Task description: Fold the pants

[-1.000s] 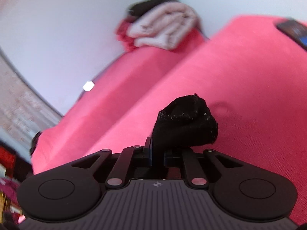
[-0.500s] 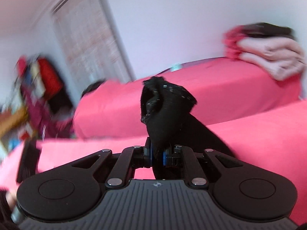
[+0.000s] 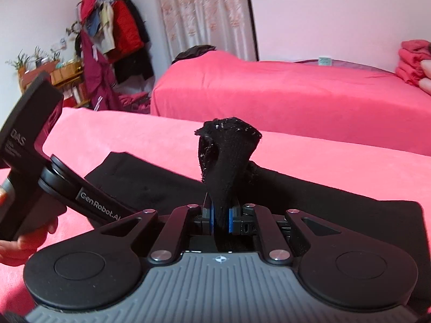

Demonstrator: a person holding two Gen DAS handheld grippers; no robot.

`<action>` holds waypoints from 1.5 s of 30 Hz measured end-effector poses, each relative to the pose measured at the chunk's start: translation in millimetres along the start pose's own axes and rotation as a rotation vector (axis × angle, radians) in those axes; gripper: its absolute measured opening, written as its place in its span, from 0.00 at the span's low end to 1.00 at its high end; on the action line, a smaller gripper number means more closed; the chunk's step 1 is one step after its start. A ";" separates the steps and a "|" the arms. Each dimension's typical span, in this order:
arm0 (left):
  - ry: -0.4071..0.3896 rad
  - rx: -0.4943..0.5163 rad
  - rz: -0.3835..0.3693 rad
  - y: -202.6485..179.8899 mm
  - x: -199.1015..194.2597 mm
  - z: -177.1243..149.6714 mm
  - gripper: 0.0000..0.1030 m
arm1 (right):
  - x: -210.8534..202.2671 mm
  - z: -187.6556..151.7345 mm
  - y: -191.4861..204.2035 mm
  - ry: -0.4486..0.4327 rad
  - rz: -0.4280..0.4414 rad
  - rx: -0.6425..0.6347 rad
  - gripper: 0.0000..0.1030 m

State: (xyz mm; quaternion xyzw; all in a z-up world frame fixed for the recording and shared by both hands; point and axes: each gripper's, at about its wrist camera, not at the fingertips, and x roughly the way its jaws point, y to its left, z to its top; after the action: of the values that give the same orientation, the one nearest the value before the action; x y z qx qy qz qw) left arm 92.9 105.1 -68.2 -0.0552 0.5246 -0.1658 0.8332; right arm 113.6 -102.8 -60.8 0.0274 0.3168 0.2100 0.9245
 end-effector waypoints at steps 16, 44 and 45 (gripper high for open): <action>-0.021 -0.043 0.072 40.2 -31.2 -7.5 1.00 | 43.8 -27.2 59.9 0.094 0.049 -0.173 0.48; 0.052 0.110 -0.060 -48.5 47.9 39.0 1.00 | -70.7 -92.6 -32.4 0.034 -0.548 -0.338 0.62; 0.051 0.114 -0.057 -49.3 47.9 39.7 1.00 | -73.7 -90.5 -34.8 0.004 -0.548 -0.304 0.62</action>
State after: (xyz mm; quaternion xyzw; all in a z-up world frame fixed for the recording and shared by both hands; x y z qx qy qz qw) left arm 136.4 39.6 -78.5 -0.0181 0.5336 -0.2204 0.8164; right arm 20.0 -171.9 -97.1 -0.1978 0.2792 -0.0020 0.9396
